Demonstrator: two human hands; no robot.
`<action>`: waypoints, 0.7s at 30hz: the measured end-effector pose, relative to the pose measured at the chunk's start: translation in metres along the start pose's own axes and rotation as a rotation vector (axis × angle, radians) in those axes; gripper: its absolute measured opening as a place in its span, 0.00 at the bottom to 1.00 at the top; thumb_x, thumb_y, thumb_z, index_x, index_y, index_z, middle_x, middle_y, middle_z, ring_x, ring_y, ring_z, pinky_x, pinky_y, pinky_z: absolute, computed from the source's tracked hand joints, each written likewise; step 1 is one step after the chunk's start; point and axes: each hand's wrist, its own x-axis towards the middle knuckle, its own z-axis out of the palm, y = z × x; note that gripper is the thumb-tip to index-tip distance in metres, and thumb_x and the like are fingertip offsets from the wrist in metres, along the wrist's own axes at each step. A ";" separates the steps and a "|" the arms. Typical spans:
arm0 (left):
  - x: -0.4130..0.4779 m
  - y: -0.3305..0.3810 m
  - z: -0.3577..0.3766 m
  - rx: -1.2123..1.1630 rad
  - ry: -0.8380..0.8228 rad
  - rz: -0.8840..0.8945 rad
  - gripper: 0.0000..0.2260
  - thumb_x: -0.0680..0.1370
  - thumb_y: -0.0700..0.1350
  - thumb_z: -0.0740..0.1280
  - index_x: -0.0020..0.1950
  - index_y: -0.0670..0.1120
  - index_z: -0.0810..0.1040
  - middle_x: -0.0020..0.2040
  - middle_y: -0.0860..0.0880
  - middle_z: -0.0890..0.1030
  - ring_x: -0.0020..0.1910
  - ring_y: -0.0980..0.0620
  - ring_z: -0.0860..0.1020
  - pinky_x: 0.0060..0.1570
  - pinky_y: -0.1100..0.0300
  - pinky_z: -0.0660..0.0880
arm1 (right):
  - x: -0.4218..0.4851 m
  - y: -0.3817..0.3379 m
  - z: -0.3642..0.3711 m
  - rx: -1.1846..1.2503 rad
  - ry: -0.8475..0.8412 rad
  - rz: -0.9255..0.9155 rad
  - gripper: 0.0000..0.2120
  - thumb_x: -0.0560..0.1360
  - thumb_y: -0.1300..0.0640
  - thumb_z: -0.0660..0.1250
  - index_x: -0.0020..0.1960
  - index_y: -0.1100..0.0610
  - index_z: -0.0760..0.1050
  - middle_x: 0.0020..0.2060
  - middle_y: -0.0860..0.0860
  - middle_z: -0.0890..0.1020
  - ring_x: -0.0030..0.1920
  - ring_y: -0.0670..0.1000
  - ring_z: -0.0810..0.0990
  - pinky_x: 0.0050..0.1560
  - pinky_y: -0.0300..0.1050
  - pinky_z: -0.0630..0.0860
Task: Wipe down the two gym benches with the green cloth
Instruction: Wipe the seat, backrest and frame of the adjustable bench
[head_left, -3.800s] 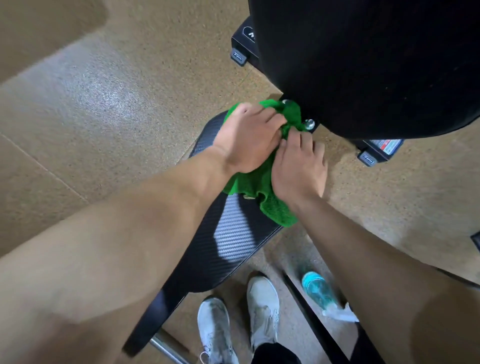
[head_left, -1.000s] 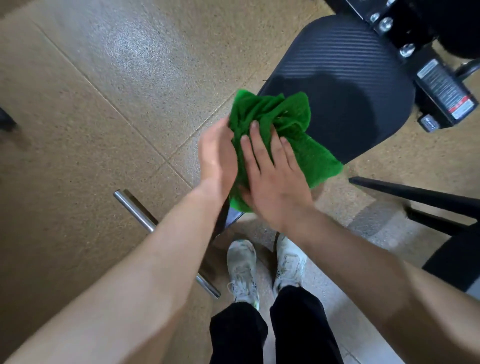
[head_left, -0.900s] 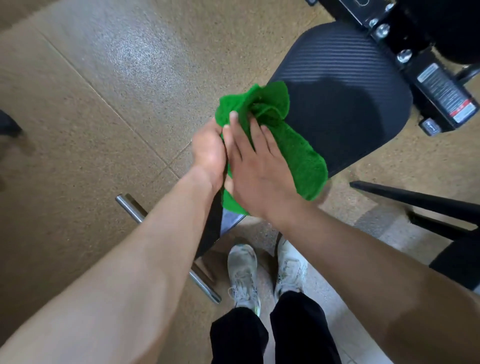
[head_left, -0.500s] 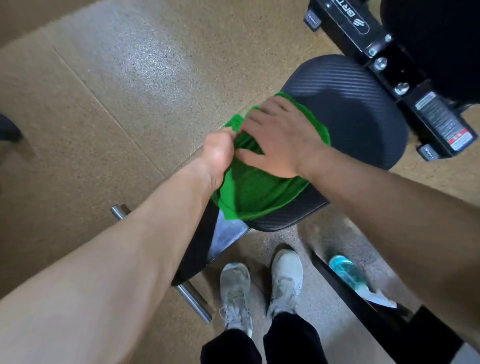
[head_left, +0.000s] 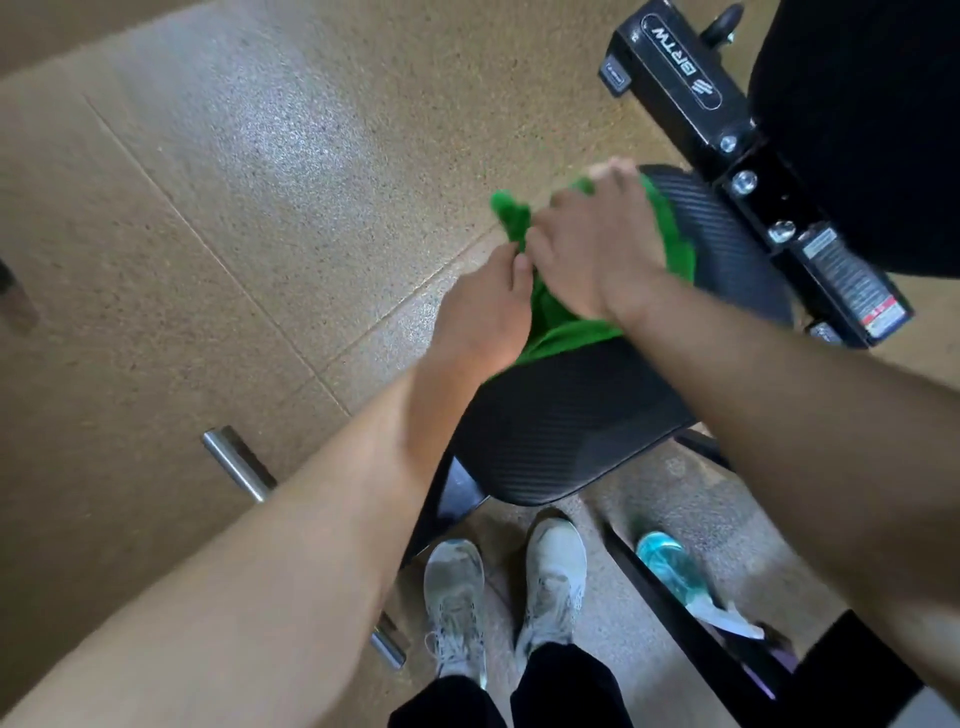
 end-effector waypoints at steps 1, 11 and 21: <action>-0.019 -0.016 0.001 0.027 0.048 0.002 0.16 0.85 0.50 0.50 0.64 0.47 0.73 0.54 0.40 0.82 0.54 0.38 0.79 0.48 0.52 0.71 | -0.010 -0.016 -0.006 0.001 -0.015 -0.049 0.27 0.79 0.46 0.44 0.46 0.53 0.81 0.48 0.54 0.83 0.56 0.60 0.75 0.67 0.59 0.62; -0.046 -0.025 0.007 0.045 0.139 -0.161 0.15 0.84 0.51 0.51 0.60 0.46 0.73 0.52 0.37 0.82 0.52 0.34 0.78 0.49 0.47 0.74 | -0.025 -0.015 -0.005 0.160 -0.003 -0.307 0.23 0.80 0.45 0.48 0.44 0.53 0.79 0.44 0.52 0.82 0.50 0.56 0.77 0.59 0.54 0.68; -0.005 0.008 0.018 0.272 0.099 0.199 0.25 0.83 0.55 0.53 0.78 0.50 0.55 0.71 0.47 0.73 0.62 0.43 0.76 0.54 0.49 0.75 | -0.043 0.022 0.018 0.257 -0.025 0.170 0.28 0.82 0.44 0.43 0.80 0.53 0.54 0.79 0.51 0.57 0.79 0.59 0.51 0.78 0.57 0.50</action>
